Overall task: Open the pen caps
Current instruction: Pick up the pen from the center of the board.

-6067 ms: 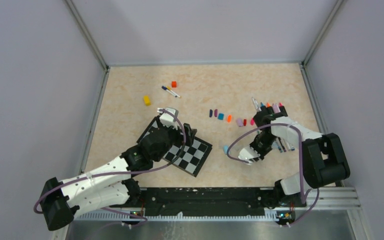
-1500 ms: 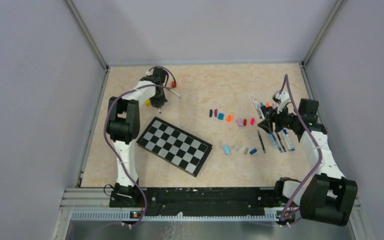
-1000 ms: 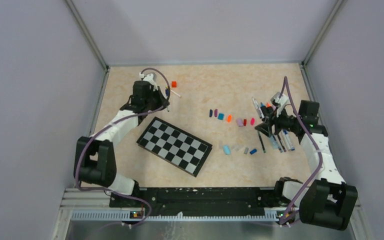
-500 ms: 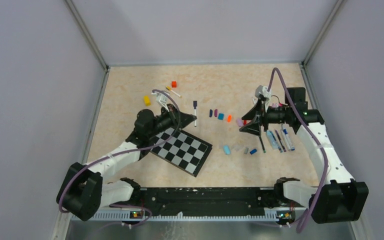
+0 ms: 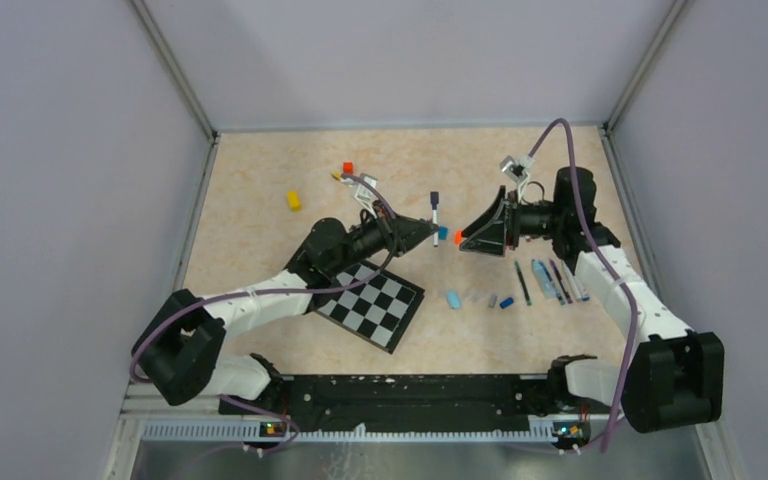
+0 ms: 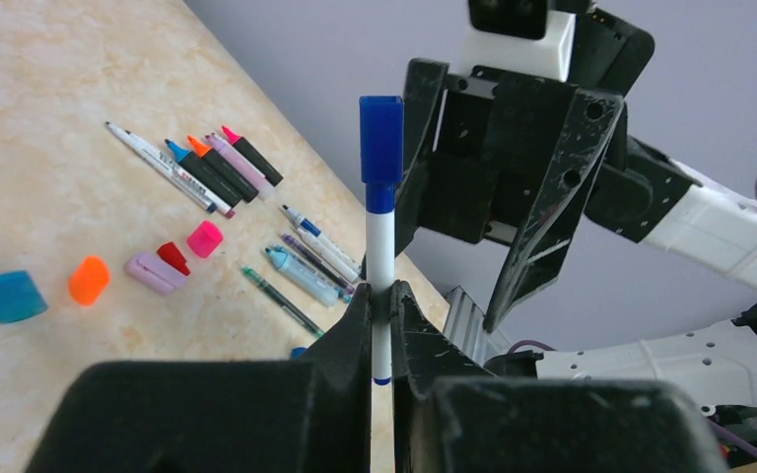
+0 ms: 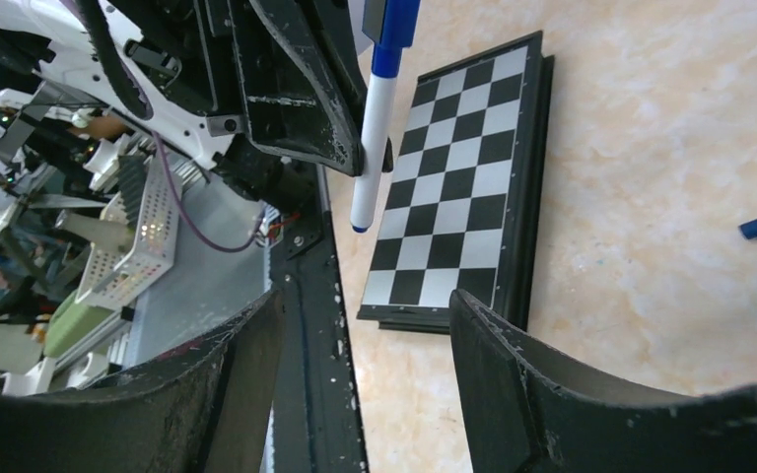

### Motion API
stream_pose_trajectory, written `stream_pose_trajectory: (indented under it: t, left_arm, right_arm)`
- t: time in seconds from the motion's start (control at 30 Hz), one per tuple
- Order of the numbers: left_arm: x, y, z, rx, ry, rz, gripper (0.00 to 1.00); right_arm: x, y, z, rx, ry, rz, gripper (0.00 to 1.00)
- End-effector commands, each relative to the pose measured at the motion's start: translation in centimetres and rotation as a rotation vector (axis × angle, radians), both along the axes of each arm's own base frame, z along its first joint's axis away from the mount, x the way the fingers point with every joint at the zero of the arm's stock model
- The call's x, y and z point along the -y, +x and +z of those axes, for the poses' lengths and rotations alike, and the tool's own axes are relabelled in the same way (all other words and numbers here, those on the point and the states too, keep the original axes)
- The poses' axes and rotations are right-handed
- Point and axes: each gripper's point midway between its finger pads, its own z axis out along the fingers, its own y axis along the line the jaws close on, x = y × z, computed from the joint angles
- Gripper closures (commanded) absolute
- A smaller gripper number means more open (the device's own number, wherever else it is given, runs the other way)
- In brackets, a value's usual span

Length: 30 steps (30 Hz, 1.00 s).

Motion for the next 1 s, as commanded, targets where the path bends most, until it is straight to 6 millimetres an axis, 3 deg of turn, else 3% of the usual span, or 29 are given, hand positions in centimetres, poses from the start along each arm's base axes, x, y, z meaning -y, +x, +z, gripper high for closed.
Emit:
stream_pose_trajectory:
  t: [0.0,0.2,0.53,0.8,0.97]
  left_arm:
    - [1.4,0.2,3.8,0.070,-0.096,0.016,1.00]
    - [2.7,-0.1,3.3,0.058,-0.088,0.004,1.00]
    - [3.7,-1.1,2.2,0.082,-0.044,-0.054,1.00]
    - [4.2,-1.8,1.9,0.093,-0.036,-0.075,1.00]
    - [4.3,-1.9,1.9,0.094,-0.039,-0.080,1.00]
  right_arm:
    - [-1.1,-0.4,1.1,0.013,0.055,0.031,0.39]
    - [-1.4,-0.7,0.8,-0.019,0.083,0.030,0.40]
    - [-0.3,0.2,2.6,0.069,0.057,0.000,0.39]
    - [-0.8,1.6,3.8,0.009,0.084,-0.016,0.43]
    - [-1.7,1.5,3.2,-0.027,0.080,-0.010,0.48]
